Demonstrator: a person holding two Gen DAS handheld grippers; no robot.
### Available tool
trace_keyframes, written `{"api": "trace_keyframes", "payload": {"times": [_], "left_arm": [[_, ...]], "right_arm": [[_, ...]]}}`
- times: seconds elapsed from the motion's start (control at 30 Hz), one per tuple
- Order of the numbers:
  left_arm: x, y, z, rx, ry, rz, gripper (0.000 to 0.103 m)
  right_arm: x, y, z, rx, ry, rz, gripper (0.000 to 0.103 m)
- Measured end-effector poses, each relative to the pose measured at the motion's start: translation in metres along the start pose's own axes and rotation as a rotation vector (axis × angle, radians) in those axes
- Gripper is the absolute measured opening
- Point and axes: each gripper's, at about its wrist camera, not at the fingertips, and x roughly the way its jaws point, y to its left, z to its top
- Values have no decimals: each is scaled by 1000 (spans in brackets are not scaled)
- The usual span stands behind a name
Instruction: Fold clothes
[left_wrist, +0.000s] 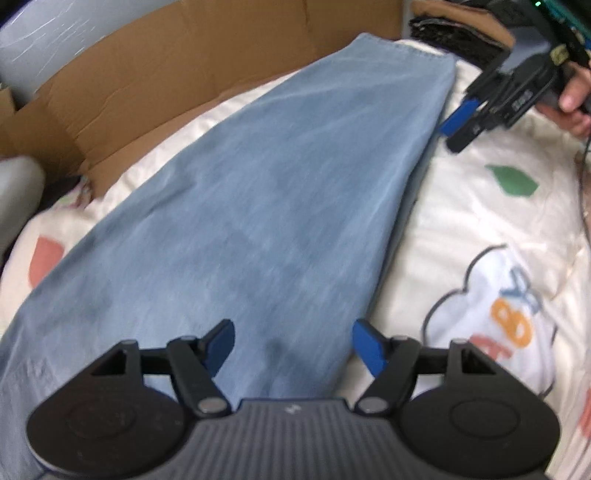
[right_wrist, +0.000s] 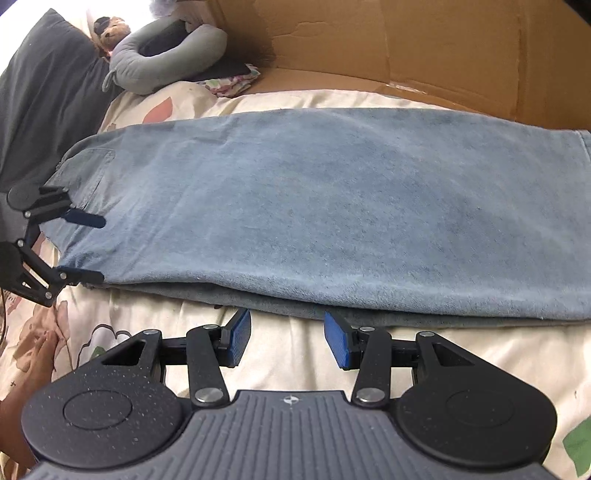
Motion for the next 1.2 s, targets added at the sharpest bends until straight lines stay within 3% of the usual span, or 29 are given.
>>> {"api": "trace_keyframes", "payload": {"times": [0.27,0.53,0.73,0.9,1.03,1.2], "left_arm": [[3,23,-41,-198,31,64,75],[-24,46,-72,-433,20,131,72],[-41,61,-88,-587,6,171,71],[-54,67,-102,-700,18,186,60],[-56,71,-116,-777,25,161,57],[-41,59,-113,-770,51,75,58]], "right_arm": [[-15,-17,-8,96,-2,-40,51],[-35,-49,-15,193,-34,-122,51],[-55,-80,13,207,-141,-204,51],[-42,-77,33,144,-145,-208,51],[-27,-68,36,107,-124,-185,51],[-7,-62,32,86,-72,-185,51]]}}
